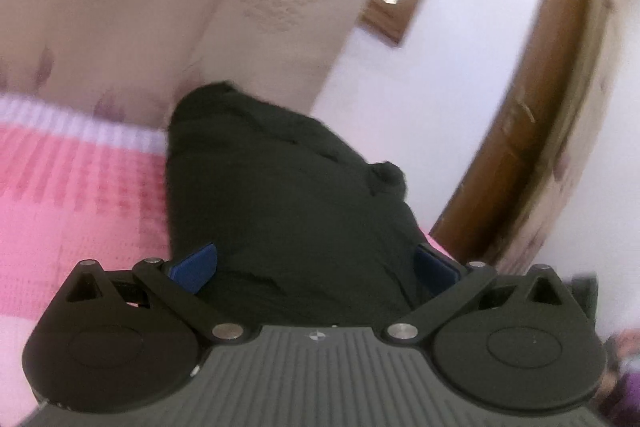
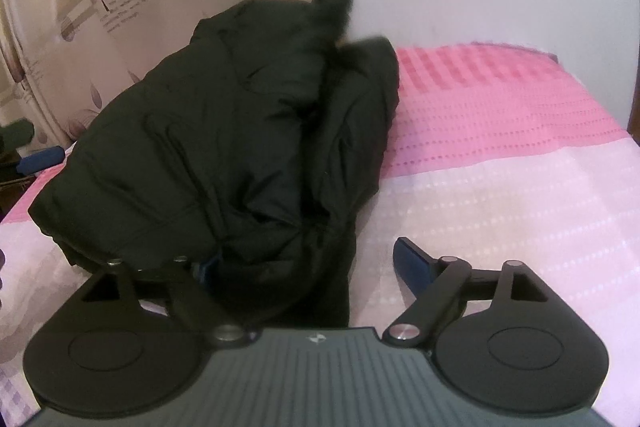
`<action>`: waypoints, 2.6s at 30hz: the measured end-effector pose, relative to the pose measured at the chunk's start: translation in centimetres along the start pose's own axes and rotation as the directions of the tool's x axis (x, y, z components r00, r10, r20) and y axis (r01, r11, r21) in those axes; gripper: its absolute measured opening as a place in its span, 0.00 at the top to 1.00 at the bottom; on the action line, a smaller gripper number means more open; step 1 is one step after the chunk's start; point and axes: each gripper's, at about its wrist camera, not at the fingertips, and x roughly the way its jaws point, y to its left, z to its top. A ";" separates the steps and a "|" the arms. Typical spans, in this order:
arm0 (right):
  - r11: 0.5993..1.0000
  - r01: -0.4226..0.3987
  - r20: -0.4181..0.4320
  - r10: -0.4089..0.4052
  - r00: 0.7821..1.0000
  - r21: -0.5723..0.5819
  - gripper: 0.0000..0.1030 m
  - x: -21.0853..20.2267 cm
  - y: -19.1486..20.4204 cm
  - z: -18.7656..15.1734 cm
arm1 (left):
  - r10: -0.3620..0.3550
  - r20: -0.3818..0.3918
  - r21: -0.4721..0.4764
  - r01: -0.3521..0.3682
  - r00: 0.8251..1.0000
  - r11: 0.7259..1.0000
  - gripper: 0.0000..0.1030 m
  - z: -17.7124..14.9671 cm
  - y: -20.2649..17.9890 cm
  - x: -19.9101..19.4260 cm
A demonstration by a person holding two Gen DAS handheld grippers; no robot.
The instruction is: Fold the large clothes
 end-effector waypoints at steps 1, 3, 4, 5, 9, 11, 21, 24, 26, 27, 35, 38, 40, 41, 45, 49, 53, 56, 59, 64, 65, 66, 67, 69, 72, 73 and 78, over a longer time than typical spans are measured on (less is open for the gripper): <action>1.000 0.004 -0.001 -0.004 1.000 0.001 0.13 0.0 0.0 0.0 | -0.003 -0.018 -0.033 0.002 1.000 0.999 0.00 0.3 0.9 0.2; 1.000 0.007 -0.003 -0.007 1.000 0.003 0.12 0.0 -0.1 0.1 | -0.016 -0.043 -0.084 0.013 0.999 0.996 0.00 0.9 2.2 0.7; 1.000 0.007 -0.004 -0.007 1.000 0.004 0.10 -0.1 -0.1 0.1 | -0.027 -0.055 -0.100 0.022 0.998 0.995 0.00 1.2 2.8 0.9; 1.000 0.008 -0.005 -0.008 1.000 0.005 0.10 0.0 -0.1 0.1 | -0.039 -0.073 -0.107 0.031 0.997 0.994 0.00 1.4 3.3 1.3; 1.000 0.001 -0.010 -0.001 1.000 0.007 0.07 0.2 -0.3 0.2 | -0.068 -0.160 -0.123 0.048 0.985 0.991 0.00 2.0 5.2 3.4; 1.000 -0.002 -0.011 0.002 1.000 0.006 0.06 0.2 -0.3 0.2 | -0.086 -0.212 -0.156 0.053 0.973 0.986 0.00 2.0 6.1 4.7; 1.000 -0.030 -0.045 0.031 0.999 0.007 0.00 0.9 -0.6 1.0 | -0.141 -0.348 -0.166 0.087 0.927 0.982 0.00 1.9 7.7 9.0; 0.999 -0.050 -0.066 0.050 0.997 0.006 0.00 1.2 -0.8 1.6 | -0.146 -0.368 -0.154 0.094 0.918 0.984 0.00 2.1 7.8 9.3; 0.998 -0.068 -0.080 0.069 0.994 0.009 0.00 1.3 -0.9 1.9 | -0.142 -0.372 -0.158 0.088 0.917 0.983 0.00 2.1 7.8 9.4; 0.997 -0.080 -0.087 0.081 0.993 0.012 0.00 1.5 -1.1 2.1 | -0.136 -0.373 -0.155 0.083 0.918 0.984 0.00 2.1 7.6 9.4; 0.981 -0.157 -0.051 0.164 0.985 0.115 0.00 2.5 -2.7 3.7 | -0.093 -0.379 -0.119 0.051 0.921 0.992 0.00 2.0 6.6 9.3; 0.975 -0.181 -0.038 0.187 0.982 0.132 0.00 3.5 -2.7 4.3 | -0.080 -0.379 -0.106 0.043 0.922 0.993 0.00 1.9 6.4 9.4; 0.966 -0.201 -0.032 0.209 0.977 0.161 0.00 4.3 -2.9 4.4 | -0.073 -0.379 -0.099 0.038 0.923 0.994 0.00 1.9 6.2 9.4; 0.963 -0.210 -0.025 0.217 0.976 0.172 0.00 4.7 -3.0 4.5 | -0.071 -0.378 -0.096 0.037 0.923 0.995 0.00 1.9 6.2 9.4; 0.955 -0.242 -0.002 0.247 0.969 0.173 0.00 5.6 -3.3 4.6 | -0.060 -0.377 -0.085 0.029 0.924 0.996 0.00 1.8 6.0 9.4; 0.951 -0.259 -0.003 0.264 0.965 0.170 0.00 5.7 -3.7 4.7 | -0.047 -0.379 -0.069 0.022 0.924 0.997 0.00 1.7 5.7 9.4; 0.948 -0.257 -0.009 0.263 0.965 0.190 0.00 5.5 -3.8 4.7 | -0.035 -0.380 -0.054 0.016 0.924 0.998 0.00 1.7 5.6 9.6; 0.950 -0.237 -0.030 0.248 0.968 0.201 0.00 5.5 -3.5 5.0 | -0.029 -0.382 -0.045 0.013 0.924 0.999 0.00 1.7 5.5 9.6; 0.957 -0.225 -0.038 0.236 0.971 0.181 0.00 5.8 -3.1 5.6 | -0.022 -0.382 -0.033 0.011 0.924 0.999 0.00 1.7 5.4 9.6; 0.940 -0.252 -0.041 0.268 0.962 0.232 0.00 6.3 -3.7 5.7 | -0.014 -0.381 -0.020 0.007 0.925 1.000 0.00 1.6 5.2 9.6; 0.939 -0.254 -0.043 0.270 0.962 0.233 0.00 6.4 -3.6 5.7 | -0.010 -0.381 -0.015 0.005 0.925 1.000 0.00 1.5 5.1 9.7; 0.941 -0.251 -0.049 0.269 0.962 0.225 0.00 6.5 -3.5 5.8 | -0.007 -0.382 -0.009 0.004 0.924 1.000 0.00 1.5 5.0 9.7; 0.947 -0.243 -0.059 0.260 0.964 0.211 0.00 6.6 -3.2 5.9 | -0.004 -0.382 -0.004 0.002 0.924 1.000 0.00 1.5 4.9 9.7; 0.952 -0.238 -0.080 0.257 0.963 0.191 0.00 6.6 -2.9 6.1 | -0.001 -0.383 0.003 0.002 0.924 1.000 0.00 1.5 4.9 9.7; 0.951 -0.255 -0.094 0.274 0.957 0.175 0.00 6.6 -3.0 6.1 | -0.008 -0.379 -0.002 0.008 0.925 1.000 0.00 1.5 5.1 9.5; 0.950 -0.261 -0.094 0.279 0.956 0.170 0.00 6.6 -2.9 6.2 | -0.013 -0.377 -0.008 0.011 0.926 1.000 0.00 1.5 5.2 9.5; 0.929 -0.306 -0.070 0.326 0.943 0.209 0.04 6.6 -3.9 6.0 | -0.056 -0.331 -0.045 0.043 0.942 0.998 0.00 1.9 6.0 8.3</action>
